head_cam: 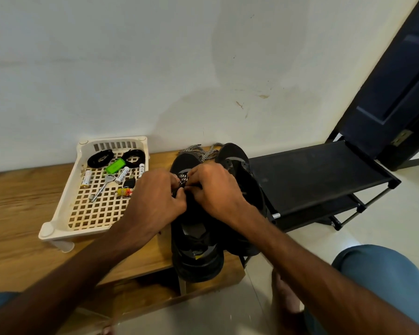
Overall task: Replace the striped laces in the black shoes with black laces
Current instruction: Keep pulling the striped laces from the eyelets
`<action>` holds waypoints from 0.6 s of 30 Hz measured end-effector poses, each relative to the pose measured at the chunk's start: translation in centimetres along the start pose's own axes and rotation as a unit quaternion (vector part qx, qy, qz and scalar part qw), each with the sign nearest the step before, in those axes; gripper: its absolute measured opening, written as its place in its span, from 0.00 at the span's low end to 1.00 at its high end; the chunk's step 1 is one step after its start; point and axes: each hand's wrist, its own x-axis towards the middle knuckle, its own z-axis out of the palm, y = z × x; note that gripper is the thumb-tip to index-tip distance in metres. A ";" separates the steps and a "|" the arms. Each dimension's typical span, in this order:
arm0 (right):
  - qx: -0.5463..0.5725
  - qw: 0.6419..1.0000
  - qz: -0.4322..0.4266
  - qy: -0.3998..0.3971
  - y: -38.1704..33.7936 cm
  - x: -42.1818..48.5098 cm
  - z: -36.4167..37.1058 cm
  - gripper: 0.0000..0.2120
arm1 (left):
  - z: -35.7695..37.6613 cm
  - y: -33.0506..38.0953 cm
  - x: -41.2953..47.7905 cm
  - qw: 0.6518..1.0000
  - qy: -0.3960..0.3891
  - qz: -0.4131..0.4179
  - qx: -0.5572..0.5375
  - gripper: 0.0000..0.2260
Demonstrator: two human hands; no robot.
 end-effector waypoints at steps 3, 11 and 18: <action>0.146 0.985 0.067 0.061 0.7 0.3 -1.2 0.04 | -0.2 -0.1 0.1 1.000 -0.001 -0.019 -0.002 0.09; 0.103 0.978 0.070 0.169 2.0 -0.6 -2.6 0.09 | 0.2 0.1 -0.1 1.000 0.014 -0.019 -0.014 0.10; -0.103 0.994 -0.024 0.003 -1.0 -0.2 0.1 0.12 | 0.0 0.0 -0.1 0.999 -0.001 -0.001 -0.032 0.07</action>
